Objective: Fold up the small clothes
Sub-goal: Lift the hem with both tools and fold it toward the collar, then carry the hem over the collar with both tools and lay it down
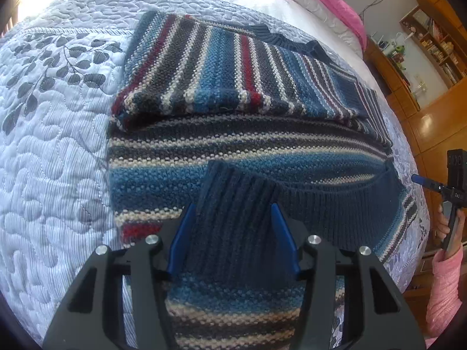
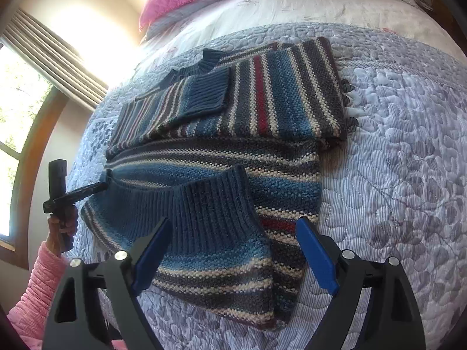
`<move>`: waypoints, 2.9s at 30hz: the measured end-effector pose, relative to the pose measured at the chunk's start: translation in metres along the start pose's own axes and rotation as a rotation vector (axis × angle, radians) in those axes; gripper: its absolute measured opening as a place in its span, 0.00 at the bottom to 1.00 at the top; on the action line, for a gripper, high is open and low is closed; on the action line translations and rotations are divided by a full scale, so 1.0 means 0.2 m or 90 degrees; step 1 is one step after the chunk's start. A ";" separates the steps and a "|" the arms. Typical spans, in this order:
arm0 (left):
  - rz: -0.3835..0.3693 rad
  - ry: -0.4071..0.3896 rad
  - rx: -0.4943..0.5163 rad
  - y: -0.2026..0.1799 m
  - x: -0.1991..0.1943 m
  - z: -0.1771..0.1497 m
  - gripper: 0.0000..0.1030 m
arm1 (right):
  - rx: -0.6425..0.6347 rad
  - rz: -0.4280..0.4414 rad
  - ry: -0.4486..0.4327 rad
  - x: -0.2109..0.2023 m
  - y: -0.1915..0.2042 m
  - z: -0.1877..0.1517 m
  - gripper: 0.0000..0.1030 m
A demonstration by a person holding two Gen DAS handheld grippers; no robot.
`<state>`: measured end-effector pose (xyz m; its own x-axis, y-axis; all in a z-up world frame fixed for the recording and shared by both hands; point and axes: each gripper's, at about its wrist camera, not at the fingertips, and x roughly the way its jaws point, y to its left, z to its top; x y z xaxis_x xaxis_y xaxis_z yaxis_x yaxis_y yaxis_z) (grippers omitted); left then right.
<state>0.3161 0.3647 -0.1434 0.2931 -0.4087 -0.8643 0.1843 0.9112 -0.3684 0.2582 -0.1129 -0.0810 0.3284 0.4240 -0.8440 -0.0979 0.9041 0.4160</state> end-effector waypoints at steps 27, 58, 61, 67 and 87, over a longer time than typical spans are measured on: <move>-0.035 -0.042 -0.023 -0.02 -0.04 -0.08 0.12 | -0.152 -0.040 0.077 0.36 0.14 0.09 0.10; 0.076 -0.268 -0.015 -0.19 -0.45 0.78 0.07 | -0.087 -0.063 -0.125 -0.14 0.24 0.91 0.08; 0.090 -0.264 -0.025 -0.17 -0.34 0.87 0.07 | -0.071 -0.079 -0.117 -0.05 0.20 1.02 0.08; 0.121 -0.218 -0.047 -0.08 -0.08 0.98 0.08 | -0.043 -0.106 -0.078 0.20 0.08 1.16 0.08; 0.148 -0.126 -0.097 0.11 0.30 0.98 0.17 | 0.065 -0.101 -0.028 0.59 -0.23 1.11 0.21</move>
<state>0.5225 0.3493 -0.1362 0.4895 -0.1782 -0.8536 -0.0467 0.9721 -0.2297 0.5110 -0.1169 -0.1244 0.3725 0.2723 -0.8872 0.0527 0.9482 0.3132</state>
